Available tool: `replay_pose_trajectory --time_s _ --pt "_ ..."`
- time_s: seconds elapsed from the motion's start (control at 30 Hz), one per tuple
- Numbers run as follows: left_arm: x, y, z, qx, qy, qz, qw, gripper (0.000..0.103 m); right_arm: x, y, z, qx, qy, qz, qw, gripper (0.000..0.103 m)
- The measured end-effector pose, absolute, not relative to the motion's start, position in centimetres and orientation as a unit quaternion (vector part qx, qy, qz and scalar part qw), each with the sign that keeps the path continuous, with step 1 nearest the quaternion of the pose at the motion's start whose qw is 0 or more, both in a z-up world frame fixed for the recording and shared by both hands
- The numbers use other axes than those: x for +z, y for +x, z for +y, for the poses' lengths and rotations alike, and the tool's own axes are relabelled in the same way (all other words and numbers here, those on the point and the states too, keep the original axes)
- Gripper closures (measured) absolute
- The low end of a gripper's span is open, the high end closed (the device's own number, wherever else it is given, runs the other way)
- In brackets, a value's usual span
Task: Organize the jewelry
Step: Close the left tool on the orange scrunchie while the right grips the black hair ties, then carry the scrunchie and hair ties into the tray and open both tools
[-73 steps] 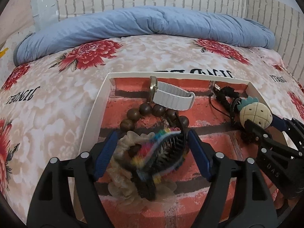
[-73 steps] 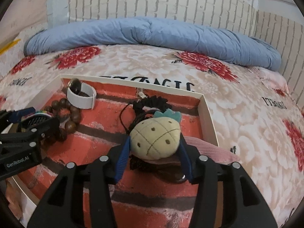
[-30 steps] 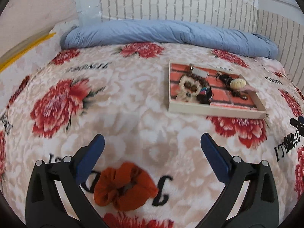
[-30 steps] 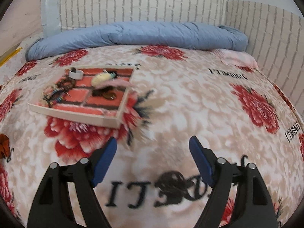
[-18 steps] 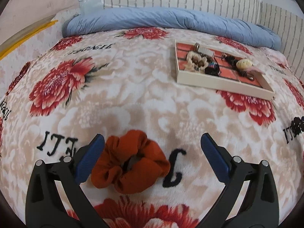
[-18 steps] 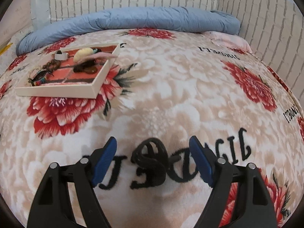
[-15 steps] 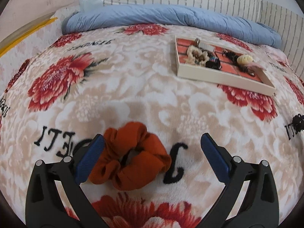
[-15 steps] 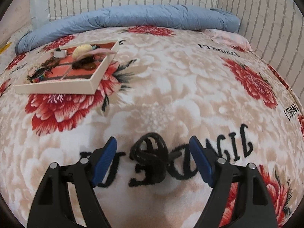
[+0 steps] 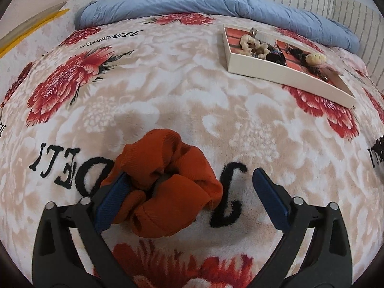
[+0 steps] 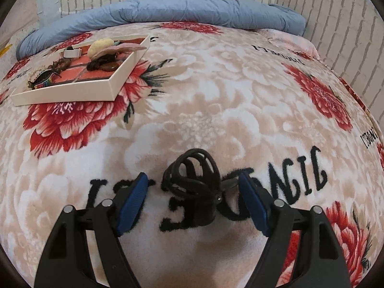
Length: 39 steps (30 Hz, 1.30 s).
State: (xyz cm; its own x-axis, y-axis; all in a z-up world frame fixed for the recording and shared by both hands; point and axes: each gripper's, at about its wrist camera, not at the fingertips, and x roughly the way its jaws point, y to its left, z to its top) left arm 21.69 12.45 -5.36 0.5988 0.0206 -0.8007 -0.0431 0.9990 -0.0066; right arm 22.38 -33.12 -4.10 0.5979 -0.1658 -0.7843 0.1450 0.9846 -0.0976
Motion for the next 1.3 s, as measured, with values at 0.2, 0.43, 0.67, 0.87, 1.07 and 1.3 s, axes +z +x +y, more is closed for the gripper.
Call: replay_pose_trajectory --time_s 0.2,0.43,0.67,0.87,1.07,1.3 --pt "-5.4 21.8 12.8 0.024 -0.017 0.449 0.893 0.036 -4.2 22.3 -33.3 -0.094 -0.009 0.441 0.892 0.045" --pt "-5.1 21.5 13.3 0.037 -0.011 0.445 0.895 0.062 -4.0 22.3 -33.3 -0.097 -0.009 0.438 0.894 0.045" --pt "-4.7 21.8 13.5 0.041 -0.008 0.442 0.896 0.078 -3.1 22.3 -33.1 -0.094 -0.003 0.427 0.899 0.045" --pt "-3.9 22.4 12.9 0.034 -0.009 0.431 0.902 0.082 -2.4 22.8 -33.2 -0.095 0.004 0.415 0.905 0.045" --pt "-3.2 23.7 11.6 0.022 -0.004 0.423 0.906 0.082 -1.8 23.6 -33.6 -0.099 0.013 0.406 0.909 0.045" --pt "-1.0 26.0 9.5 0.002 -0.008 0.407 0.914 0.082 0.1 25.7 -33.6 -0.099 0.021 0.394 0.913 0.045"
